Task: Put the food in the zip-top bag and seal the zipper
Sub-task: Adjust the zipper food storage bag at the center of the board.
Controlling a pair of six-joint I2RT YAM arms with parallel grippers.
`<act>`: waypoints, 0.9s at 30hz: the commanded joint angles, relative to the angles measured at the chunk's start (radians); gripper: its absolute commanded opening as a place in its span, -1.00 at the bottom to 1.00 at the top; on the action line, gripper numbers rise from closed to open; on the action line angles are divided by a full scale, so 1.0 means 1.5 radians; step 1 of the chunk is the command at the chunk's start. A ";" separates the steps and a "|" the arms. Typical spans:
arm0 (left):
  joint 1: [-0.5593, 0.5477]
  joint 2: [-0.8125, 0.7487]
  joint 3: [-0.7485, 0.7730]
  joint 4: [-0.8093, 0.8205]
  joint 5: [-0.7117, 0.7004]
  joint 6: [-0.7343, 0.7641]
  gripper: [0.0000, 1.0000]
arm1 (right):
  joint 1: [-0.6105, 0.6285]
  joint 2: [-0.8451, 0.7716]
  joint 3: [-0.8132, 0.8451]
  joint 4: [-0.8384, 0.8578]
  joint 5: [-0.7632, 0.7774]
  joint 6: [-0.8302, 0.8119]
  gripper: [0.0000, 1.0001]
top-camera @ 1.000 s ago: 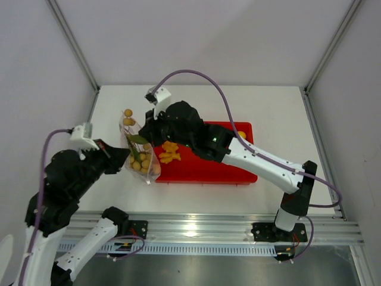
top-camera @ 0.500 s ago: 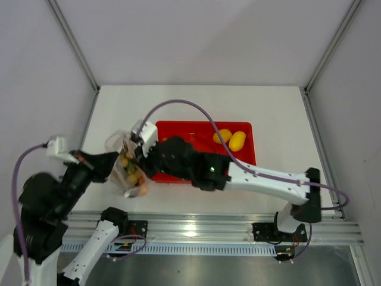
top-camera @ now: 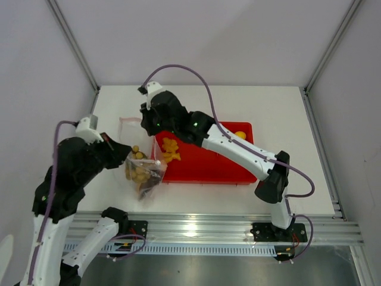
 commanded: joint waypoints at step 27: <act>0.053 -0.003 0.101 -0.017 0.066 0.025 -0.99 | -0.035 -0.003 0.128 -0.070 -0.154 0.099 -1.00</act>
